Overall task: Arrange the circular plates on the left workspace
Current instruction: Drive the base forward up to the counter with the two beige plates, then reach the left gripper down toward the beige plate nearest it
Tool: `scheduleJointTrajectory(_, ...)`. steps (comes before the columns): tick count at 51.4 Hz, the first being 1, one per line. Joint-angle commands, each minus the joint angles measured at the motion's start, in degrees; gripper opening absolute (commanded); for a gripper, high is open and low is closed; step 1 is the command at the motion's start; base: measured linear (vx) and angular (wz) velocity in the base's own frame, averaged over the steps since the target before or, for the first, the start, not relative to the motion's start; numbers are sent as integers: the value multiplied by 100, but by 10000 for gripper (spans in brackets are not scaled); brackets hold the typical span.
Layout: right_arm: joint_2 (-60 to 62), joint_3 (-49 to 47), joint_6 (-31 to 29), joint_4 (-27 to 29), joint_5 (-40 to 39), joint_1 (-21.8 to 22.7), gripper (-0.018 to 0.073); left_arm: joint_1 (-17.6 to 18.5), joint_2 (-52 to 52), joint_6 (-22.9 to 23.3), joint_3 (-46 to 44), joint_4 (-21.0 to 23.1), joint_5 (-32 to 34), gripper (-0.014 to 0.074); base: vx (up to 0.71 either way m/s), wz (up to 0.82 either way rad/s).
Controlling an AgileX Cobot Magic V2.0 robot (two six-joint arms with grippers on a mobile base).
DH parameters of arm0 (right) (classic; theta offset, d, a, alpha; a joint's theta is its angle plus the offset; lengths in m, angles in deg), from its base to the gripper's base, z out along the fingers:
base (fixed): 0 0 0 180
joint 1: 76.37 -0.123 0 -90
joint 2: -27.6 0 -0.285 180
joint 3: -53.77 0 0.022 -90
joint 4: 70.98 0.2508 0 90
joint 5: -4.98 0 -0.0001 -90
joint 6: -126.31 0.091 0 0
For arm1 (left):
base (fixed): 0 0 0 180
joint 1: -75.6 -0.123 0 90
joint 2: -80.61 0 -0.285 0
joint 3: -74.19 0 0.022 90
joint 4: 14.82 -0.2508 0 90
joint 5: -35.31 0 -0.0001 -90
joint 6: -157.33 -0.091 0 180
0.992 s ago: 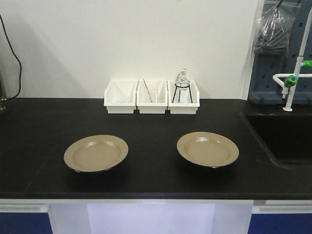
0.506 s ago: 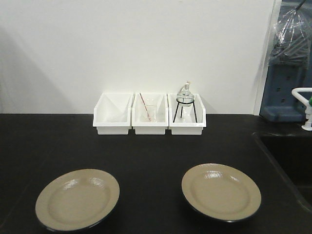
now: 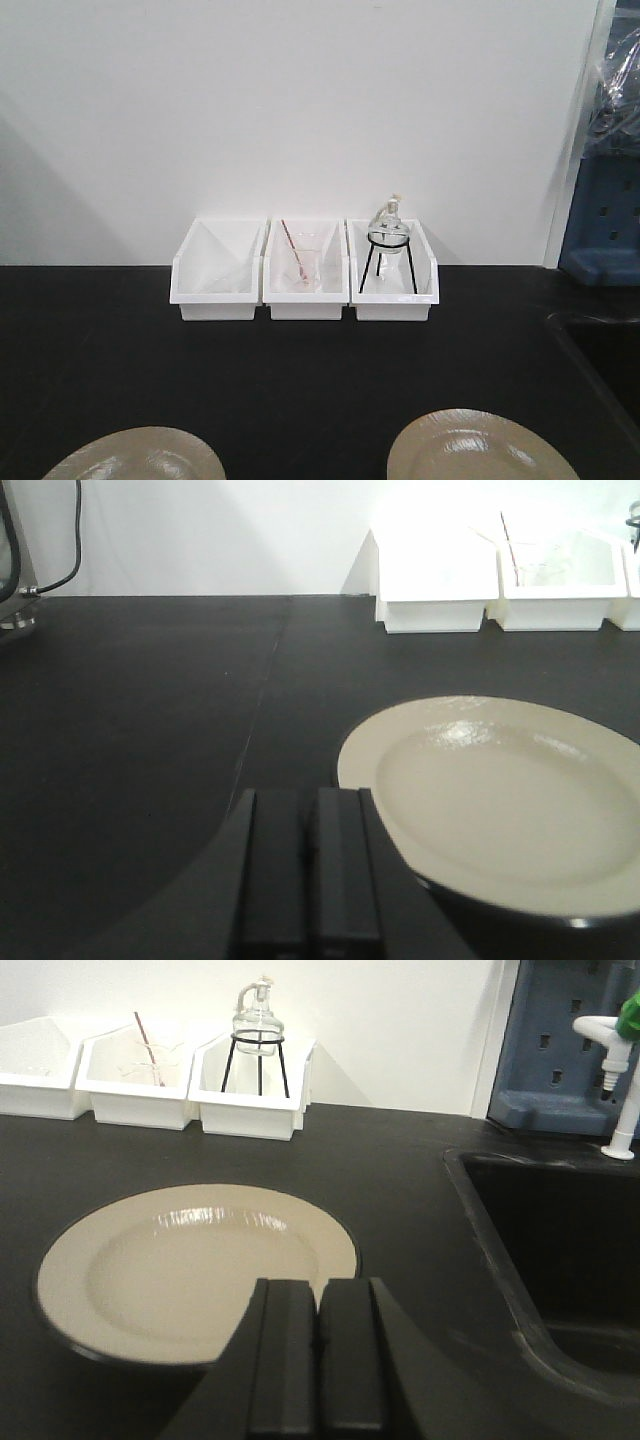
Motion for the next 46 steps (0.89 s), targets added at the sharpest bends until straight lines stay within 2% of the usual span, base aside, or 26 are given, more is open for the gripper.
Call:
scheduleJointTrajectory(1,81,124,-3,-53,-482,15,-5,38,-88,44,113,11,510,0,21,1)
scheduleJointTrajectory(34,81,124,-94,-70,-512,15,-5,38,-88,36,113,10,590,0,7,1)
scheduleJointTrajectory(41,81,124,-94,-70,-533,15,-5,38,-88,42,113,10,994,0,0,0)
scheduleJointTrajectory(46,81,124,-94,-58,-745,15,-5,38,-88,42,101,10,1638,0,0,0)
